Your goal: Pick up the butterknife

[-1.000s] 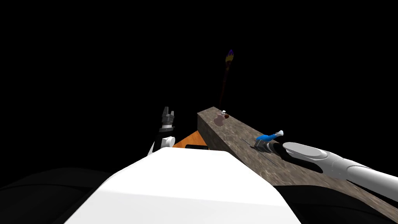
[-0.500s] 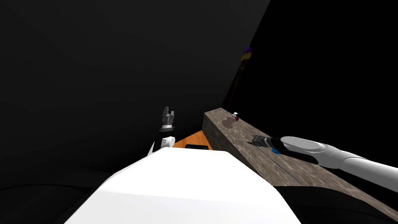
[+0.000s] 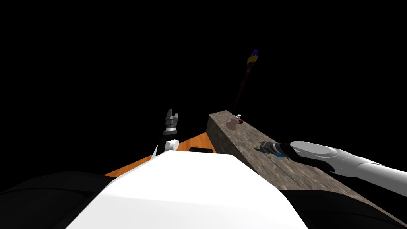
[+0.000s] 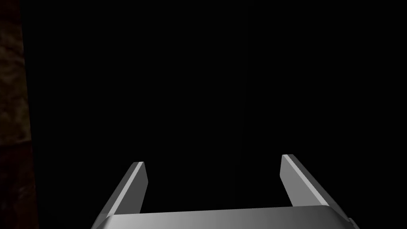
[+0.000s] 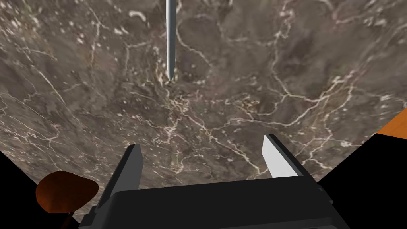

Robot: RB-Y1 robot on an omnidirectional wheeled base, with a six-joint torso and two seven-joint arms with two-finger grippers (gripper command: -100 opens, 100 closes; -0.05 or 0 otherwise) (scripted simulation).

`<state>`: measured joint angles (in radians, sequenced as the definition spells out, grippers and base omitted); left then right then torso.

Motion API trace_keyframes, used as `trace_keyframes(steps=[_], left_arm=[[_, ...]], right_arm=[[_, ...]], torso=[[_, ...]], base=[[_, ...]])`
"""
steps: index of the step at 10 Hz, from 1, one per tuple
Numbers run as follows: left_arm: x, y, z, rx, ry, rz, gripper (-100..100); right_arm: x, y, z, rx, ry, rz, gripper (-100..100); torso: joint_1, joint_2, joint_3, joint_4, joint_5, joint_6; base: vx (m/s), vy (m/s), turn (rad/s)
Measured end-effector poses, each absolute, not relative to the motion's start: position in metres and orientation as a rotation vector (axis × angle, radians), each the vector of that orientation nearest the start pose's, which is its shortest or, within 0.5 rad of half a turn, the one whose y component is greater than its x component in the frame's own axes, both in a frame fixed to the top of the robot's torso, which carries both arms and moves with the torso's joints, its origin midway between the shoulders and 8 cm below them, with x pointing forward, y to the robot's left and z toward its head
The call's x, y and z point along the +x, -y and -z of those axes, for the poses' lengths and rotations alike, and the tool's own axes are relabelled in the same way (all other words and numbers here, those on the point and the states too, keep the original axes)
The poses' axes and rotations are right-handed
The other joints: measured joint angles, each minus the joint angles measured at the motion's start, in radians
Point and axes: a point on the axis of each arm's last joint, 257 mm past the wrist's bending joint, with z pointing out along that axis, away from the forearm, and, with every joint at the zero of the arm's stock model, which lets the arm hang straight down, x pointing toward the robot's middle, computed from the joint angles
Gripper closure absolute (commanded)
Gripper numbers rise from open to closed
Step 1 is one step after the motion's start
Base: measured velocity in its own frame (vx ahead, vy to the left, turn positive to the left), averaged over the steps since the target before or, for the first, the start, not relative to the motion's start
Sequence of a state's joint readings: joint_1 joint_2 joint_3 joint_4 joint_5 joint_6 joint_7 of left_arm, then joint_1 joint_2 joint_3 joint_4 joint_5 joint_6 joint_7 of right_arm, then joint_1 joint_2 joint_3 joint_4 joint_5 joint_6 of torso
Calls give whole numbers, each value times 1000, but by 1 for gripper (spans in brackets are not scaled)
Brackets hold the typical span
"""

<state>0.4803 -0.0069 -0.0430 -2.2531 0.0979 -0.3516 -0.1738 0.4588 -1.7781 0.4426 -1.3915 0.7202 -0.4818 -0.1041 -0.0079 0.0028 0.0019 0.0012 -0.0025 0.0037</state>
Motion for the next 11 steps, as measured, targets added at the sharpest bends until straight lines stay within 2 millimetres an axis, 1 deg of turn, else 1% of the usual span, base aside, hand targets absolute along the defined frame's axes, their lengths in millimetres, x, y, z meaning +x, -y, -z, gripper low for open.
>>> trace_keyframes(steps=[1,2,3,4,6,7,8,9,11], left_arm=[[375,-276,12,-780,-719,1224,0],[375,-276,12,-781,-719,1224,0],[375,-276,12,-780,-719,1224,0],[375,-276,12,-781,-719,1224,0],[375,-276,12,-780,-719,1224,0],[375,-276,12,-780,-719,1224,0],[375,-276,12,-781,-719,1224,0],[375,-276,12,-781,-719,1224,0],[375,-276,12,-781,-719,1224,0]], right_arm=[[231,630,298,-844,-2692,191,-100],[224,631,299,-824,-2713,171,-100],[211,628,304,-797,-2748,134,-100],[205,629,306,-779,-2764,118,-100],[186,628,312,-727,-2815,64,-100],[176,626,316,-704,-2839,37,-100],[175,625,317,-698,-2844,31,0],[175,626,317,-698,-2843,31,-100],[163,629,328,-666,-2852,34,-100]], torso=[[-2,1,1,0,-1,0],[-2,1,0,0,-1,0],[-2,0,0,0,-1,0],[-1,0,0,0,-1,0],[-2,0,0,0,-1,0],[-4,1,0,0,-1,0],[2,-2,-1,0,0,0],[6,-4,-2,-1,1,0],[9,-5,-3,-1,2,-1]], base=[[-81,-151,32],[-79,-154,38],[-65,-125,22],[-58,-140,22],[-87,-167,25],[-37,-84,12],[-7,-15,-1],[-7,-1,122],[-5,7,157]])
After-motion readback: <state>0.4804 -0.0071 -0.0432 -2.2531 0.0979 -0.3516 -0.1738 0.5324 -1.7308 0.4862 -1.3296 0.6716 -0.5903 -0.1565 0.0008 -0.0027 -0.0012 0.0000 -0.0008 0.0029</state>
